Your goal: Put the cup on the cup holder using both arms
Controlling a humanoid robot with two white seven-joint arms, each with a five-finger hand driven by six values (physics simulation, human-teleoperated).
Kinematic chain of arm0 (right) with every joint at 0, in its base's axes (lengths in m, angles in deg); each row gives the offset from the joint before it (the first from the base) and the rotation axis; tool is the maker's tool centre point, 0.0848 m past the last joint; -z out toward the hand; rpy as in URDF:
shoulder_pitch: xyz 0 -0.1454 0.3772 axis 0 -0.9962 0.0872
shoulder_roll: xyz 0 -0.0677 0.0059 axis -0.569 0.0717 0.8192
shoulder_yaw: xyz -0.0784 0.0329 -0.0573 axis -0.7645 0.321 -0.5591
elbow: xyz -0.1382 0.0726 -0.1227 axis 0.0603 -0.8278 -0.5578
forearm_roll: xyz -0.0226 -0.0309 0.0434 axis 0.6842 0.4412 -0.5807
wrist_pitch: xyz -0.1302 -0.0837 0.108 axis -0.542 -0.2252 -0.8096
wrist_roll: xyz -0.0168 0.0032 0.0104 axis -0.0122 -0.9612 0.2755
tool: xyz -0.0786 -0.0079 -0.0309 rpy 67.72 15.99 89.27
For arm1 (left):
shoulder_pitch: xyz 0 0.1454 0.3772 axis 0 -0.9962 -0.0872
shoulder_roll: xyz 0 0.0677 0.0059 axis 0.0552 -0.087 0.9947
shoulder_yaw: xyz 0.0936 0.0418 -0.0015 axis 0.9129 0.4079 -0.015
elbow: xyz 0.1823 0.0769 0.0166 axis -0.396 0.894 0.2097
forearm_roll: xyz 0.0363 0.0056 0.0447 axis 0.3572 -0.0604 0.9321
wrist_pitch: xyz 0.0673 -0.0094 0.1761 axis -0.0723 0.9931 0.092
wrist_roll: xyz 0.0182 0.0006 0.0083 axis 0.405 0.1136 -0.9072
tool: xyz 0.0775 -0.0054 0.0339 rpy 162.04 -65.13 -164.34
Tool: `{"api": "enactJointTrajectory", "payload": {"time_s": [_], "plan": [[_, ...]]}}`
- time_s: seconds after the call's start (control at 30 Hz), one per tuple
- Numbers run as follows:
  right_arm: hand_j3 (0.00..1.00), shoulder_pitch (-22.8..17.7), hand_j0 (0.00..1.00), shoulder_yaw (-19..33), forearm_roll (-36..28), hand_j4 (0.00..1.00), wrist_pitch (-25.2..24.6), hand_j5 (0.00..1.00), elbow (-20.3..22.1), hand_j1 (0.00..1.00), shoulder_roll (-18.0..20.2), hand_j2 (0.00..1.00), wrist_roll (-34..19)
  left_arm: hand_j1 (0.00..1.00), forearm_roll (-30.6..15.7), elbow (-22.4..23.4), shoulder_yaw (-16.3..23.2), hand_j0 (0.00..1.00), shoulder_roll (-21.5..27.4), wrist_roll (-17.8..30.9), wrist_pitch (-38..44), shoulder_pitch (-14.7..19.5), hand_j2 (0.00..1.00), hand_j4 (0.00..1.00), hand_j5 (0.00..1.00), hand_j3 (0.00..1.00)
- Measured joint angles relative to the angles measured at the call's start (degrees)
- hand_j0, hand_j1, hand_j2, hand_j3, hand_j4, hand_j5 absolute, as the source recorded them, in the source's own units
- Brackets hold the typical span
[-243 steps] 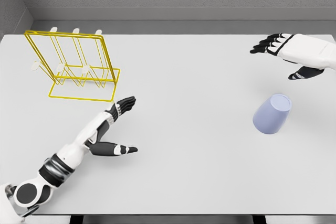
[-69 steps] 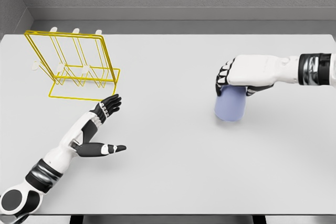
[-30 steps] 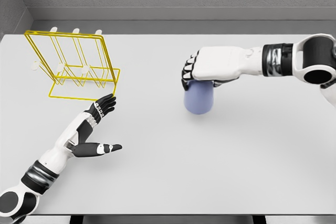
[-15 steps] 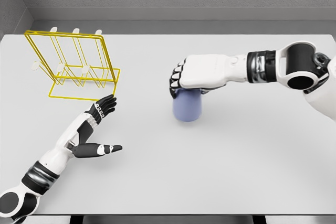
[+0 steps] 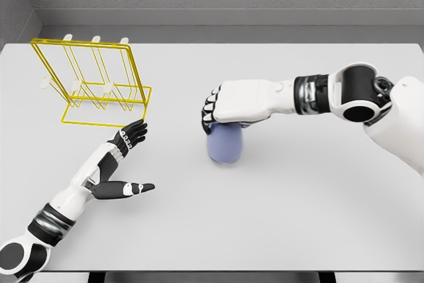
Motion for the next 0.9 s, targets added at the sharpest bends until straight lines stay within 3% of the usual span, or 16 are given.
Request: {"api": "enactJointTrajectory", "payload": {"time_s": [0.27,0.37,0.5,0.63,0.9], "plan": [[0.51,-0.97,0.51,-0.11,3.12,0.51,0.00,0.51,-0.24,0.51,-0.98,0.51,0.00,1.00,-0.01,0.00,0.00,1.00,0.05,0.00,0.05,0.00,1.00,1.00,1.00,1.00],[0.81,-1.14,0.81,-0.07,3.58,0.81,0.00,0.81,-0.35,0.81,-1.03,0.81,-0.01,1.00,-0.01,0.00,0.00,1.00,0.10,0.00,0.06,0.00,1.00,1.00,1.00,1.00],[0.83,-1.06,0.83,0.05,3.71,0.83,-0.02,0.83,-0.53,0.83,-1.19,0.83,-0.01,1.00,-0.01,0.00,0.00,1.00,0.12,0.00,0.06,0.00,1.00,1.00,1.00,1.00],[1.00,-1.06,1.00,0.10,3.74,1.00,-0.02,1.00,-0.58,1.00,-1.34,1.00,-0.01,1.00,0.03,0.00,0.05,1.00,0.09,0.00,0.07,0.00,1.00,1.00,1.00,1.00],[1.00,-0.88,1.00,0.17,3.83,1.00,-0.03,1.00,-1.06,1.00,-1.12,1.00,0.00,1.00,0.17,0.00,0.16,1.00,-0.26,-0.07,0.21,0.09,1.00,1.00,1.00,1.00]]}}
